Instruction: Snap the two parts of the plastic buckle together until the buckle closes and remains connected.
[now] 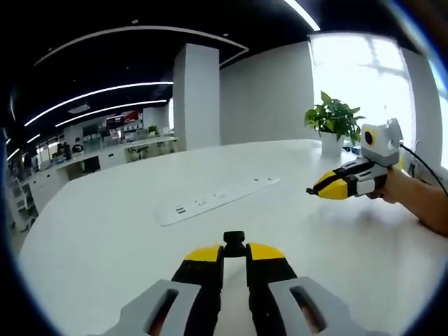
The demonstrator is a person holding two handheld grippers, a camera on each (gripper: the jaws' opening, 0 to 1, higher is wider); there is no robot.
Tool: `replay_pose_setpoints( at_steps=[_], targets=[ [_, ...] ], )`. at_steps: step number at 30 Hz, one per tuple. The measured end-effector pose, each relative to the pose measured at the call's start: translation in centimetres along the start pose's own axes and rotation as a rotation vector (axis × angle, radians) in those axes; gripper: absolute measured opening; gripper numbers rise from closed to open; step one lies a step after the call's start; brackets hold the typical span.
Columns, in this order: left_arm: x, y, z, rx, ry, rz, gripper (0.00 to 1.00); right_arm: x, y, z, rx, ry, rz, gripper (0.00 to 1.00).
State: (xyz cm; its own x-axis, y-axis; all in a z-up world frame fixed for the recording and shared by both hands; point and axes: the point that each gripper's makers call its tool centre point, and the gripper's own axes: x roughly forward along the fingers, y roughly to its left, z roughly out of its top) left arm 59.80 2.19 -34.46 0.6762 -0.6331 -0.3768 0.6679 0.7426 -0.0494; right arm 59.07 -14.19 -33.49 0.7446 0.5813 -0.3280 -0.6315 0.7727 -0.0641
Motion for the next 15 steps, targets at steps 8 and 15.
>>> replay_pose_setpoints(
  at_steps=[8,15],
  targets=[
    [-0.16,0.47,0.1,-0.027,-0.024,-0.017,0.11,-0.32,-0.36,0.24,0.009,-0.014,-0.021,0.1],
    [-0.34,0.01,0.11,0.008,-0.016,-0.042,0.1,-0.19,-0.28,0.07,0.021,-0.007,-0.013,0.1]
  ],
)
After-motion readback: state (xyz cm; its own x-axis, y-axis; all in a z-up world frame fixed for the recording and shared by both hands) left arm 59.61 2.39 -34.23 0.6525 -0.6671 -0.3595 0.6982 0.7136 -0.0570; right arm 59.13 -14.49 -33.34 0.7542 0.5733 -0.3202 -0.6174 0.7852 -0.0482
